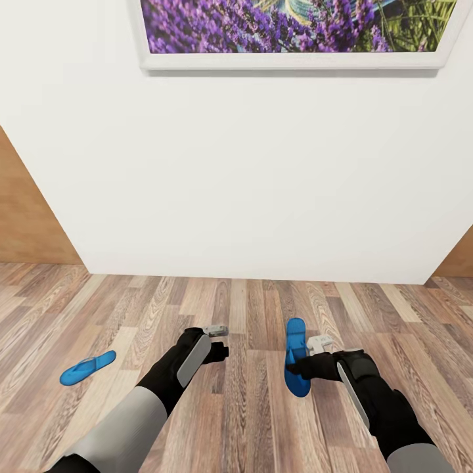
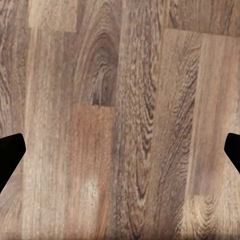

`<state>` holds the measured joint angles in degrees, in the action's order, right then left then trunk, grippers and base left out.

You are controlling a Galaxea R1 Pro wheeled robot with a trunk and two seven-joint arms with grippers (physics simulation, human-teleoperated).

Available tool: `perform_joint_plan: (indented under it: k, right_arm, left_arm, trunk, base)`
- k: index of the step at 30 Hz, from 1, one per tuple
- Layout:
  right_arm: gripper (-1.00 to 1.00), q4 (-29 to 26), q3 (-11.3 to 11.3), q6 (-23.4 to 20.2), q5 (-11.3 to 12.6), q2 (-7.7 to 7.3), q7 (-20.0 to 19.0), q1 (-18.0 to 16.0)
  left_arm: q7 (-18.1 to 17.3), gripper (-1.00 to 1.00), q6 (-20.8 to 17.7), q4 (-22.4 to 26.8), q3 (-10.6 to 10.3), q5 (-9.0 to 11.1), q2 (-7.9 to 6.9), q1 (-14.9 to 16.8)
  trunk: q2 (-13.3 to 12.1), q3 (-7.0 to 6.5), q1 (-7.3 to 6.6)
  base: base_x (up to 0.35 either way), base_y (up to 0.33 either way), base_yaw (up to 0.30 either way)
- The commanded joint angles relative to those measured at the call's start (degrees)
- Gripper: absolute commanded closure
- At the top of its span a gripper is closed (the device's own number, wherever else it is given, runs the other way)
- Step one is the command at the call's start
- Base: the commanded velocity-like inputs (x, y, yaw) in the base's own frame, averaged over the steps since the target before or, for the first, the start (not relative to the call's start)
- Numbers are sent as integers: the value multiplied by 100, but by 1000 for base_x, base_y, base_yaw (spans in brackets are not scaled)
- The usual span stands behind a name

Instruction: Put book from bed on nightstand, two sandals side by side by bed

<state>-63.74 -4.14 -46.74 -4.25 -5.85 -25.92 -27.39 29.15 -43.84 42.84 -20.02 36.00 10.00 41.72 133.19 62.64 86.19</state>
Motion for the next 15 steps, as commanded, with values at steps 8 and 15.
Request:
perform_joint_plan:
  k: [8, 15]
  right_arm:
    - [100, -6, -8, -17, -42, -4, -36, -3]
    - [100, -5, -8, -15, -41, -4, -36, -3]
  left_arm:
    - [55, -100, -10, 5, -8, 56, 0, 3]
    - [55, -100, -11, 5, -9, 56, 0, 3]
  trunk:
    - [2, 5, -1]
    - [2, 5, -1]
  base:
    - [54, 0, 0]
    - [117, 0, 0]
